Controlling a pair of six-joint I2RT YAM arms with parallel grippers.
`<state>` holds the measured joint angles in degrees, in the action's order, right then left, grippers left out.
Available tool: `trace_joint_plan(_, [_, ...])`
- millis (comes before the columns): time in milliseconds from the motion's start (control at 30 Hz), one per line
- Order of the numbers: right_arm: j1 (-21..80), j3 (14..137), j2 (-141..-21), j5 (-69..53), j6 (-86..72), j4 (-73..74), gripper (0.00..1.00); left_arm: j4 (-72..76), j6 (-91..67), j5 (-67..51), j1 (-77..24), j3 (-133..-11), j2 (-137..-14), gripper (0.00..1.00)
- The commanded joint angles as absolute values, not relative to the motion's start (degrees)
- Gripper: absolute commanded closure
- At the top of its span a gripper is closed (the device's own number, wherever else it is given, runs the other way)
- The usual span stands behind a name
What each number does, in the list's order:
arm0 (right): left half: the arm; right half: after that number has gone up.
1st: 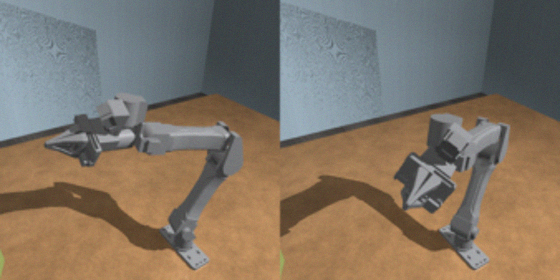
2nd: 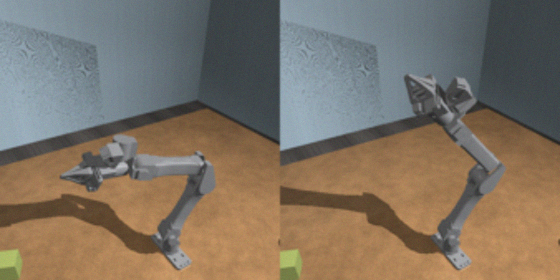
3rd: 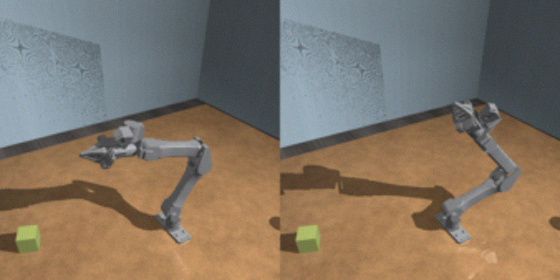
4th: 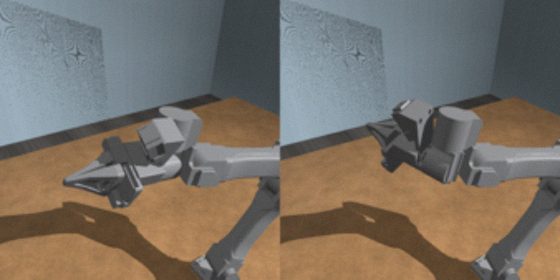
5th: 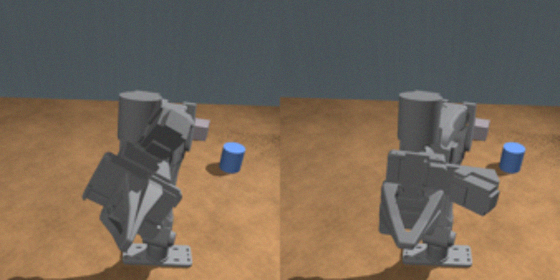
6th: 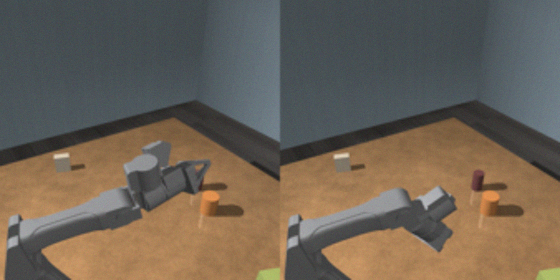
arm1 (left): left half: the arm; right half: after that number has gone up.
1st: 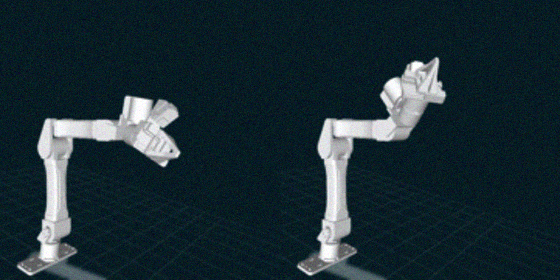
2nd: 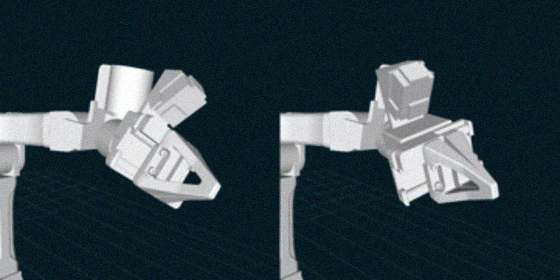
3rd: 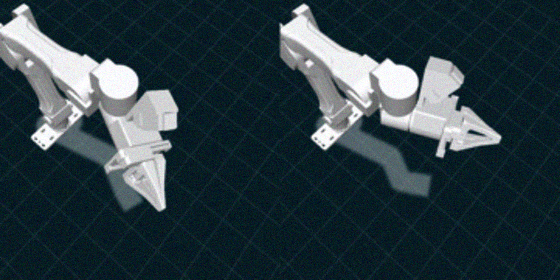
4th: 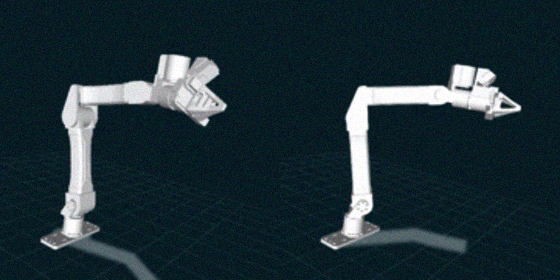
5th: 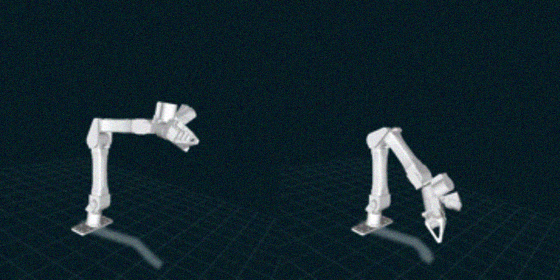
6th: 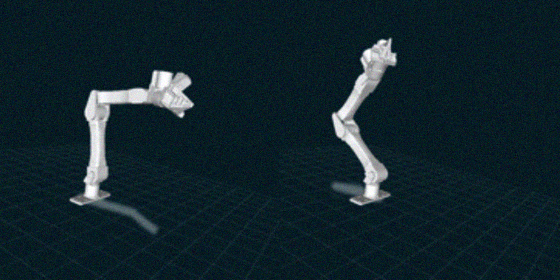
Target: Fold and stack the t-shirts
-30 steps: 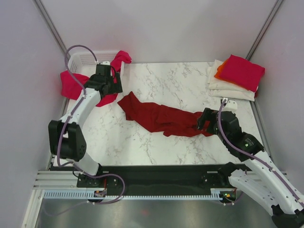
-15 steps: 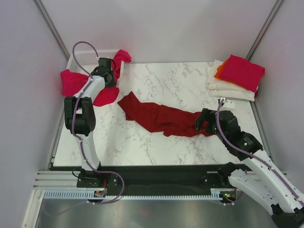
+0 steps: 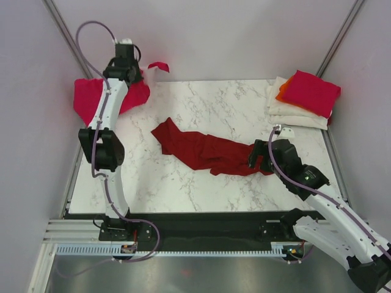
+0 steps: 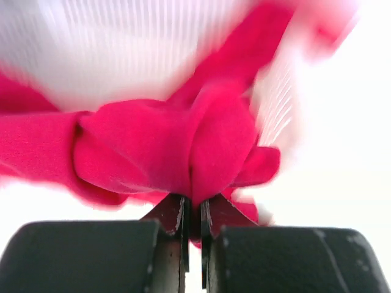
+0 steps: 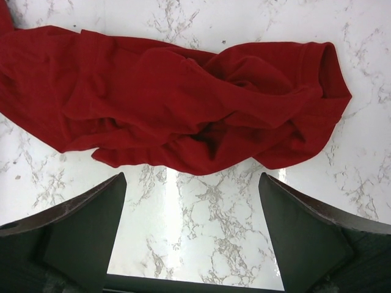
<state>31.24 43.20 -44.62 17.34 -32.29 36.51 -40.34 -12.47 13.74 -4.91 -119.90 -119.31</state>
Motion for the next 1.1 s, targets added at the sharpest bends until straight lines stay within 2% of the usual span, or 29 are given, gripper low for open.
trace_joint_plan(0, [31.3, 43.7, -46.7, 16.5, -30.8, 34.1, 0.02, -24.6, -12.6, 10.8, -4.0, -143.6, -123.4, 0.98])
trace_joint_plan(67, [31.3, 44.5, -48.3, 16.3, -30.2, 34.3, 0.02, -26.0, -13.4, 11.1, -3.9, -156.3, -127.4, 0.98])
trace_joint_plan(133, [31.2, 46.0, -49.2, 16.3, -29.5, 34.9, 0.02, -27.2, -14.1, 10.9, -3.8, -159.6, -129.8, 0.98])
trace_joint_plan(233, [31.3, 46.7, -49.3, 17.7, -29.2, 35.9, 0.02, -28.5, -14.3, 9.9, -3.9, -154.1, -128.0, 0.98])
trace_joint_plan(300, [31.3, 46.3, -48.7, 18.2, -29.4, 35.8, 0.02, -29.4, -15.1, 9.8, -3.9, -143.6, -125.1, 0.98])
trace_joint_plan(433, [31.3, 45.6, -48.8, 17.1, -29.8, 35.7, 0.02, -29.3, -16.3, 10.8, -3.9, -136.9, -121.5, 0.98])
trace_joint_plan(733, [31.3, 45.2, -48.3, 17.5, -30.1, 35.6, 0.02, -29.7, -14.6, 9.4, -4.1, -141.8, -117.2, 0.98])
trace_joint_plan(1067, [31.2, 44.6, -47.0, 17.0, -30.4, 35.2, 0.02, -29.7, -13.6, 8.4, -4.4, -160.0, -115.2, 0.98])
